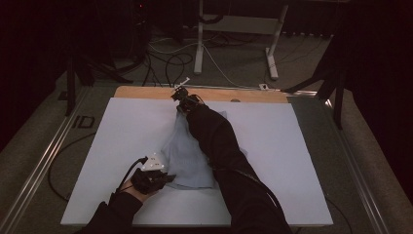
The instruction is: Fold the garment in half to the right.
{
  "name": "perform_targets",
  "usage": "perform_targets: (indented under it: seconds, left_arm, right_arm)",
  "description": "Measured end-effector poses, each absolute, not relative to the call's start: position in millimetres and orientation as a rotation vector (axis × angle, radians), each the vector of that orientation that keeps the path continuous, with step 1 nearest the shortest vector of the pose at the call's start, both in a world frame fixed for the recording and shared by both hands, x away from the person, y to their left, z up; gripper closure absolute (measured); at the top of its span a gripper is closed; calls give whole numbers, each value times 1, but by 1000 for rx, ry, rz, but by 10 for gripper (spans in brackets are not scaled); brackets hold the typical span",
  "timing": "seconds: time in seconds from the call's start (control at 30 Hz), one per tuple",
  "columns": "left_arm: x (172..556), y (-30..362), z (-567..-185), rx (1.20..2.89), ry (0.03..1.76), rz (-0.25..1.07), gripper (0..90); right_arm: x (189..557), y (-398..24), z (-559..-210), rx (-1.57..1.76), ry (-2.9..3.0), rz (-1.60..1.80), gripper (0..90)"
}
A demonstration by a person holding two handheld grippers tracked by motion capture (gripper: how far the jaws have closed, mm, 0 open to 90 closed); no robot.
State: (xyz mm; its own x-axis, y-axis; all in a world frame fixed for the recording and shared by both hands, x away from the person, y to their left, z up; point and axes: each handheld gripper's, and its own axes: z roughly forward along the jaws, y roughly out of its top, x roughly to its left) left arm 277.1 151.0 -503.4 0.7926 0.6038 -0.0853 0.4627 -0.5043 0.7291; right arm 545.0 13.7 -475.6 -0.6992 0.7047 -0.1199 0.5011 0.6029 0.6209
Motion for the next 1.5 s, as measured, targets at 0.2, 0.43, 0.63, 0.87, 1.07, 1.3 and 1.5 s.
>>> perform_targets:
  seconds: [0.2,0.43,0.63,0.87,1.07,1.3,1.5]
  left_arm:
    - [276,147,-496,2195,767,235,866]
    - [277,139,-487,2200,737,227,866]
    - [278,130,-478,2202,702,214,866]
    - [279,115,-469,2221,653,217,866]
    - [279,102,-464,2235,612,217,866]
    - [282,86,-460,2250,574,205,866]
    - [285,73,-459,2258,546,196,866]
  right_arm:
    - [542,6,-463,952,2462,817,876]
    - [537,-6,-450,957,2436,837,877]
    - [533,-17,-441,941,2430,847,877]
    - [531,-33,-432,956,2407,859,877]
    - [529,-47,-426,963,2397,864,877]
    - [527,-63,-420,969,2387,877,876]
    - [525,-78,-418,977,2375,888,876]
